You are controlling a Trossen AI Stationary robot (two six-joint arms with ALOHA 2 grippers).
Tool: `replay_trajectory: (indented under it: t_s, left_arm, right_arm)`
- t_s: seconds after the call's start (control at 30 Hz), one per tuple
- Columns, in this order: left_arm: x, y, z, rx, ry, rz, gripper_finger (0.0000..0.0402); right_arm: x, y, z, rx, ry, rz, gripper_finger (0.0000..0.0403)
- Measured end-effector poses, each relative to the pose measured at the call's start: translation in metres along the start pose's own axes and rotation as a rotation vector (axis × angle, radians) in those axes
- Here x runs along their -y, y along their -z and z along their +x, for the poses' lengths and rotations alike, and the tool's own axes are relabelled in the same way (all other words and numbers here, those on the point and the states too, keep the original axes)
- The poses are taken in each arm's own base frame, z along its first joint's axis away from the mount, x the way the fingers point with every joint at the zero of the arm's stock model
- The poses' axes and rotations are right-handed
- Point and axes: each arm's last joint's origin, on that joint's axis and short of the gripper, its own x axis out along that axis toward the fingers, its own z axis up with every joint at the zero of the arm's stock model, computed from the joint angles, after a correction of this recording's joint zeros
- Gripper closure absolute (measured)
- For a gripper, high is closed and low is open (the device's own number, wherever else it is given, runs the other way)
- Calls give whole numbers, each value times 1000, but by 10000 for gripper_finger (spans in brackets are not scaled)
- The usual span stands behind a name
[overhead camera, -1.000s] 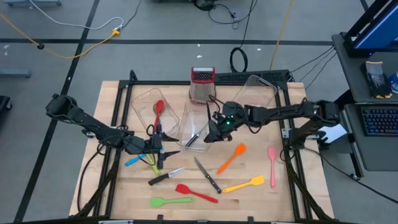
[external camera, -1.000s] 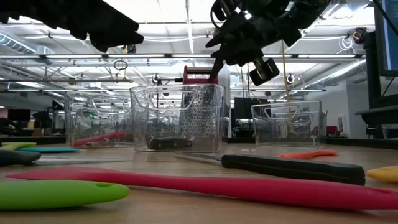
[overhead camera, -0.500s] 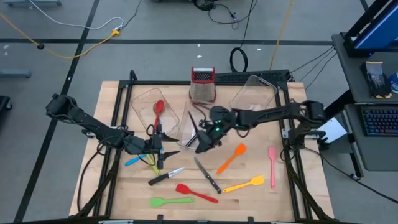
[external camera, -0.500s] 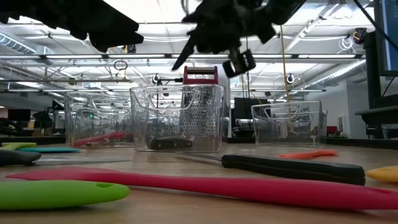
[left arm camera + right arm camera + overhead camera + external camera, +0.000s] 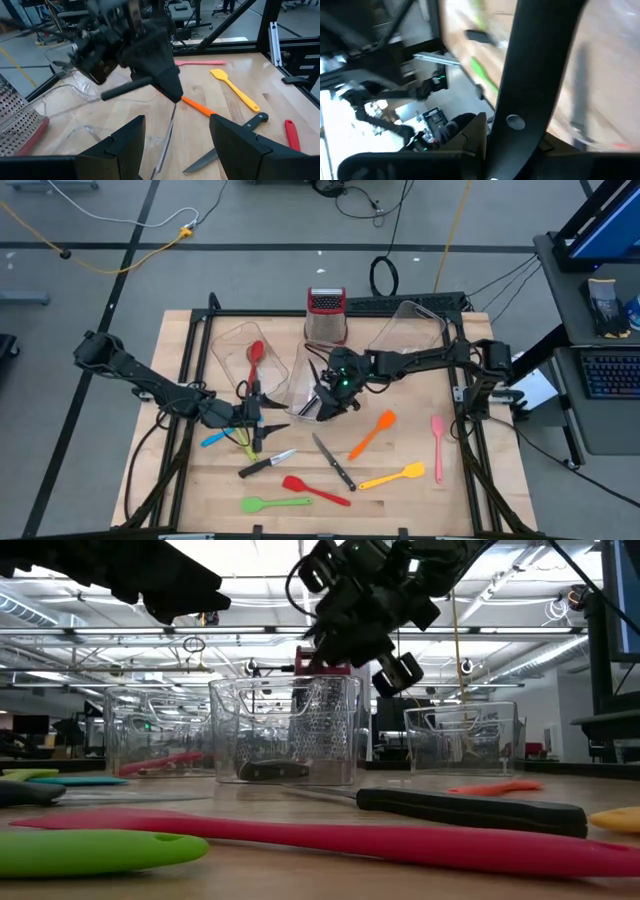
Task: Pick & Place Kitchen Items
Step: Put the black knife into the middle transparent bin
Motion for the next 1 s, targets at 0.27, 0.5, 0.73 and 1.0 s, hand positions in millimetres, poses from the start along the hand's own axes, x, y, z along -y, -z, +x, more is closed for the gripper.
replay_trajectory:
  t_s: [0.27,0.5,0.73,1.0]
  left_arm:
    - [1,0,0,0,22,-3,178]
    - [2,0,0,-1,40,-3,178]
    - [2,0,-1,-1,44,-4,178]
    - [6,0,-2,1,61,0,178]
  right_arm:
    - [5,-8,-6,80,37,34,341]
    - [10,-7,-6,97,78,70,337]
    - [11,-10,-4,122,83,65,338]
    - [17,-16,2,141,91,82,319]
